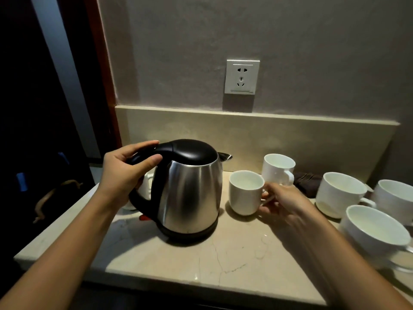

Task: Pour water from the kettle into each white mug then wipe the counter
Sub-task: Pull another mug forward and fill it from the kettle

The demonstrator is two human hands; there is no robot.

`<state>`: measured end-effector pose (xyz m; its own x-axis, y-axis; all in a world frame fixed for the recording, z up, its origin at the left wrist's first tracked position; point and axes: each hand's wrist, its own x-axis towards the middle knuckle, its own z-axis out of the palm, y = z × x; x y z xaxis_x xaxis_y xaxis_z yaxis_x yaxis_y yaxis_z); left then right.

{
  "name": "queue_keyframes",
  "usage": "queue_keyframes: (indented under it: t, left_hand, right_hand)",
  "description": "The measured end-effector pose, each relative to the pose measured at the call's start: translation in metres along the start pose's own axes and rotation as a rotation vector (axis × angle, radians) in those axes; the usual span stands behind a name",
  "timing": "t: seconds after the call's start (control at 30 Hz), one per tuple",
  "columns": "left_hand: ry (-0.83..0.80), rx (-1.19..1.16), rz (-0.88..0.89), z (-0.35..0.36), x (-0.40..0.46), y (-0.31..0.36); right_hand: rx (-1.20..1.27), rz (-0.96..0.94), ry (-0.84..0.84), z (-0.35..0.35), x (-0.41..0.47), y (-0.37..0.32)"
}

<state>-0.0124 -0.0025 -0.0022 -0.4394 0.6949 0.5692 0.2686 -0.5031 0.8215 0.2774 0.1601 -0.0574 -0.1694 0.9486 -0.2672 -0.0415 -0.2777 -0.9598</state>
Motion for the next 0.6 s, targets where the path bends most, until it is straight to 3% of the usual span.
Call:
queue_keyframes:
  t: [0.3, 0.6]
  left_hand:
    - [-0.064, 0.049, 0.027, 0.023, 0.02, 0.016]
    - [-0.219, 0.084, 0.025, 0.044, 0.038, 0.046]
  right_hand:
    - [-0.094, -0.047, -0.028, -0.041, -0.046, 0.005]
    - [0.063, 0.04, -0.212, -0.055, -0.048, 0.004]
